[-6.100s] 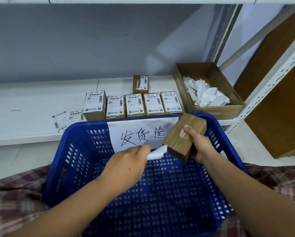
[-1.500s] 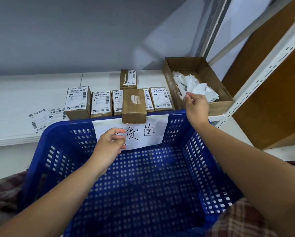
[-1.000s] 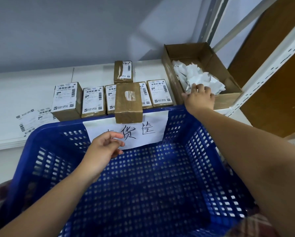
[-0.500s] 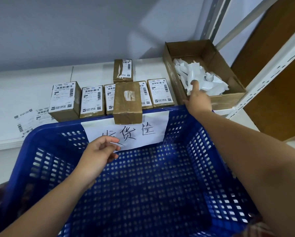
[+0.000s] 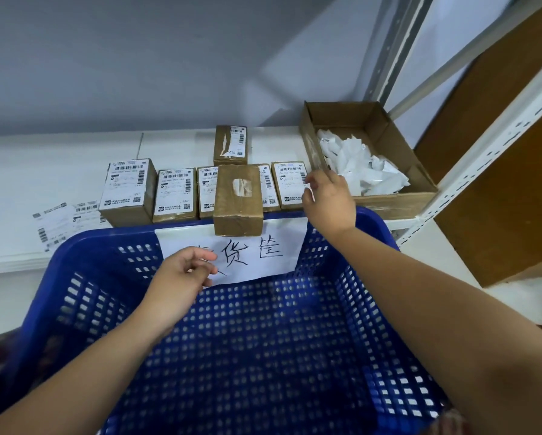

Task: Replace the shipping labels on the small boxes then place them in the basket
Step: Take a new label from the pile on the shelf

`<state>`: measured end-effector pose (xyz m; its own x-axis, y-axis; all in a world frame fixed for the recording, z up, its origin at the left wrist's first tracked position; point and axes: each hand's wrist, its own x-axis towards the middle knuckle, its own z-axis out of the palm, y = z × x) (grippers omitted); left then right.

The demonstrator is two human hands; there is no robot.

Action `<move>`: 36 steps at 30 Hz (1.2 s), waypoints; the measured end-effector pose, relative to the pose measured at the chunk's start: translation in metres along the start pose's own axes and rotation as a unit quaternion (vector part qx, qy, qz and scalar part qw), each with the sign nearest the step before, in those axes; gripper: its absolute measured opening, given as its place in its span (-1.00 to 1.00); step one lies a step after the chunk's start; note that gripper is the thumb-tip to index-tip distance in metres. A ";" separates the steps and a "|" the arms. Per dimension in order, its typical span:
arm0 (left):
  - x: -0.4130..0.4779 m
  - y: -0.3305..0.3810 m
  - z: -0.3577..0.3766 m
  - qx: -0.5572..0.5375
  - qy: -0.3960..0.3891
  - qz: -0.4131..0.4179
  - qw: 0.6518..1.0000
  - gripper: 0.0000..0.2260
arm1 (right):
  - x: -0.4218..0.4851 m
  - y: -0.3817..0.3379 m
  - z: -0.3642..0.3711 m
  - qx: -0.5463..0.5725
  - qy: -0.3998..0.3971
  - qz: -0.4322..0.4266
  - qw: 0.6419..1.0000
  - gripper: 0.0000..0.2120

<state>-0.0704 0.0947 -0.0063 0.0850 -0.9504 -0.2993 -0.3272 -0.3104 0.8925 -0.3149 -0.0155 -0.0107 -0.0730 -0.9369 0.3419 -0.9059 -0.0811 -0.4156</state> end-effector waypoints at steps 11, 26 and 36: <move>0.066 0.010 -0.108 -0.008 0.242 0.039 0.969 -0.79 | -0.015 -0.141 0.017 0.054 -0.090 -0.184 0.977 -0.76; 0.126 -0.099 -0.219 0.038 0.330 -0.192 0.923 -0.71 | -0.008 -0.228 0.079 0.006 -0.285 -0.231 0.930 -0.78; 0.150 -0.124 -0.207 -0.079 0.309 -0.297 0.900 -0.64 | -0.020 -0.227 0.107 0.001 -0.278 -0.204 0.939 -0.81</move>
<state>0.1780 -0.0141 -0.0923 0.7240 -0.4314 -0.5382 0.0826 -0.7205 0.6885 -0.0630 -0.0145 -0.0136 0.5089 -0.8606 -0.0190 -0.8106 -0.4717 -0.3471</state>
